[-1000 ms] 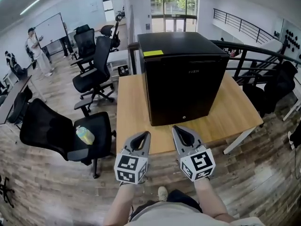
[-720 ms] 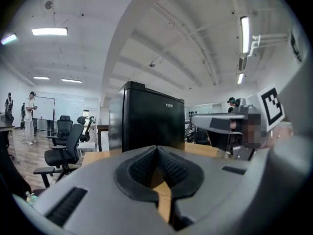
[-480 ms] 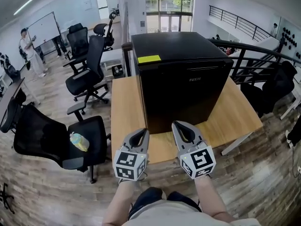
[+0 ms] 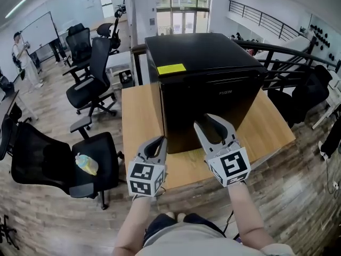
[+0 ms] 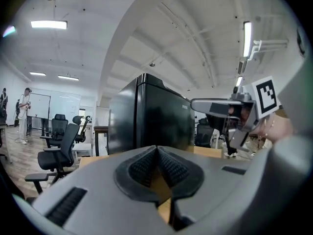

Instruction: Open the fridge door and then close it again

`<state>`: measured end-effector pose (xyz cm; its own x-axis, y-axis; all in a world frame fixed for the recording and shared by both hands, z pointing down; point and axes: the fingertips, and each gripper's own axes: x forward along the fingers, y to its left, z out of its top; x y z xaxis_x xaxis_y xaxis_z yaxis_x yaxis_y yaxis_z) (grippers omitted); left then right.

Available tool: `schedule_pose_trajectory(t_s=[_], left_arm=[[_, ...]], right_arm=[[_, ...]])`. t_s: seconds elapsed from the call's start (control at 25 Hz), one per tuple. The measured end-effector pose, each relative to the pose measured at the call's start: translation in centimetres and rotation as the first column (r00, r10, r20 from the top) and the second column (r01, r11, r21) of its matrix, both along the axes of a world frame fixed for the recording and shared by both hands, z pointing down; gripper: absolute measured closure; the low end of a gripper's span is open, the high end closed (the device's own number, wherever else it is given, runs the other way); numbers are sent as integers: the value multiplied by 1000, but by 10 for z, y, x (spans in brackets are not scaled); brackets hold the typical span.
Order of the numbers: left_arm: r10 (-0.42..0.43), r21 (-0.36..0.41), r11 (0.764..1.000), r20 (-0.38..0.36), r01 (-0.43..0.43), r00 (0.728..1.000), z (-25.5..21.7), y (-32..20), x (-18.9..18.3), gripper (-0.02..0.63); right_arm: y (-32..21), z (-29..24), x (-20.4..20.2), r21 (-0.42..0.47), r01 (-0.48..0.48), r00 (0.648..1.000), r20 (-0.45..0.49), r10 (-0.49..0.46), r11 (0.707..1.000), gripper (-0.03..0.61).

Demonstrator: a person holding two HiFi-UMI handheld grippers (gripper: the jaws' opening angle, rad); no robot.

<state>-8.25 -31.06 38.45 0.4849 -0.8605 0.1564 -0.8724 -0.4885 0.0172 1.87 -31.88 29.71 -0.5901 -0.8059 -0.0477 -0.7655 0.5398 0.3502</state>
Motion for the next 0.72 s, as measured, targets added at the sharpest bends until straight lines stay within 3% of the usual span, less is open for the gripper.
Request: schedule_pose_trajectory(t_s=[0.12, 0.28, 0.44, 0.52, 0.72], left_arm=[[4, -1, 1000, 0, -4, 1000, 0, -10, -4, 607], [9, 5, 1000, -16, -9, 1000, -4, -25, -3, 607], [23, 22, 1000, -25, -22, 999, -12, -38, 3, 600], [26, 32, 999, -35, -24, 999, -15, -42, 5, 533], [30, 30, 999, -55, -29, 998, -15, -55, 8, 446]], right_arm=[[-14, -17, -8, 46, 32, 994, -109, -27, 998, 434], [-31, -38, -21, 121, 86, 955, -294, -47, 989, 414], [-46, -53, -24, 123, 122, 924, -376, -68, 985, 377], [-49, -56, -25, 119, 141, 901, -427, -77, 983, 370], [-50, -46, -38, 111, 211, 823, -556, -115, 971, 371]])
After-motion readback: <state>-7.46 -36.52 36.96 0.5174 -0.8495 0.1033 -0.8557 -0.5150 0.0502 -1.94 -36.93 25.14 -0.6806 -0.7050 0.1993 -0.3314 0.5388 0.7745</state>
